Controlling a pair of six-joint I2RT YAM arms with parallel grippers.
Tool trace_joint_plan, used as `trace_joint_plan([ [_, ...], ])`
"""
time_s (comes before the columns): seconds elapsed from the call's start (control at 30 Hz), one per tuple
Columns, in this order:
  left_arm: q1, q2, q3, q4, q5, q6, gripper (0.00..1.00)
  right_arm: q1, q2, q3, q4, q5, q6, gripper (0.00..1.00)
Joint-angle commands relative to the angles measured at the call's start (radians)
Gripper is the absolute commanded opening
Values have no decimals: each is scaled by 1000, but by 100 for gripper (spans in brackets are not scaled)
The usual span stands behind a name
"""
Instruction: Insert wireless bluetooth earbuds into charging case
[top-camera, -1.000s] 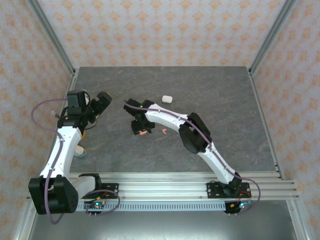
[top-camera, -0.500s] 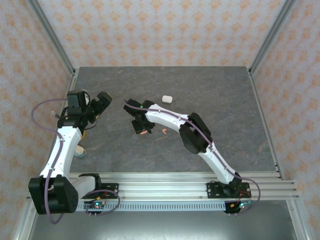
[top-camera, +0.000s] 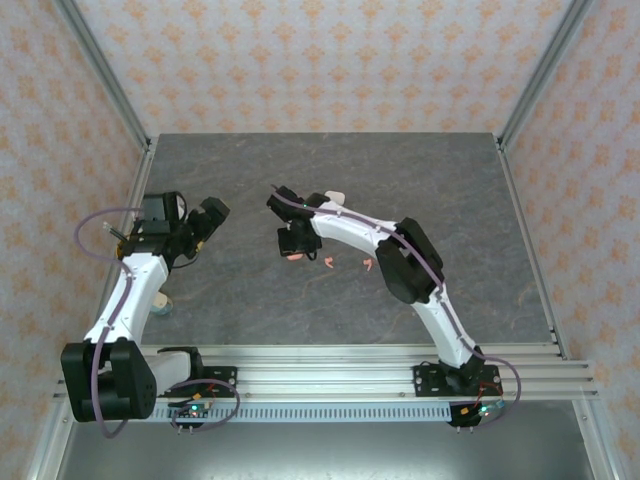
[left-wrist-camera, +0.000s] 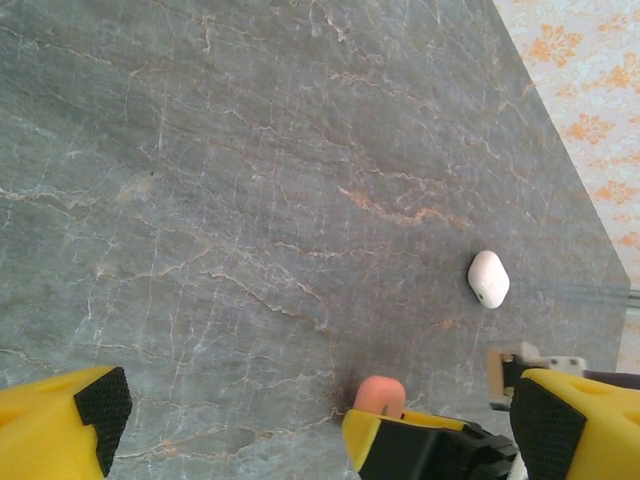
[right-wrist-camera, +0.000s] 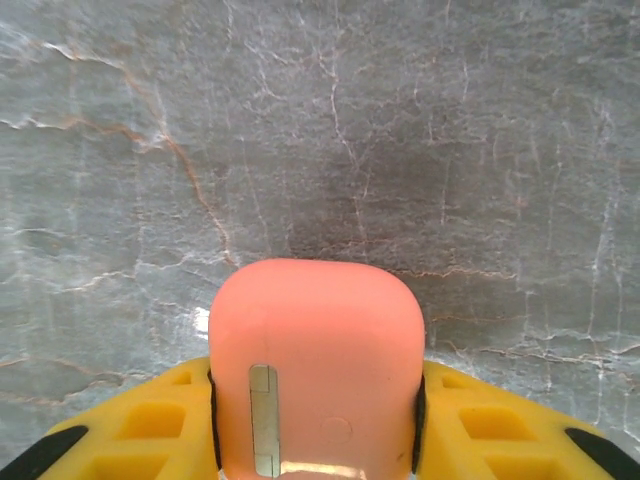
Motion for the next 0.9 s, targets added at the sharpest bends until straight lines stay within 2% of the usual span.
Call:
trace_joint_plan([
  [0.0, 0, 19, -40, 47, 39, -40, 100, -24, -95, -74, 133, -85, 65, 36],
  [0.13, -18, 45, -60, 106, 76, -182, 100, -57, -169, -190, 285, -161, 70, 36],
  [0.47, -126, 140, 32, 94, 68, -592, 100, -128, -322, -411, 633, -409, 7, 35],
  [0.67, -174, 150, 28, 133, 23, -803, 100, -145, -357, -436, 688, -459, -29, 35],
  [0.87, -231, 189, 70, 159, 1, -881, 100, -146, -357, -434, 730, -467, -25, 35],
])
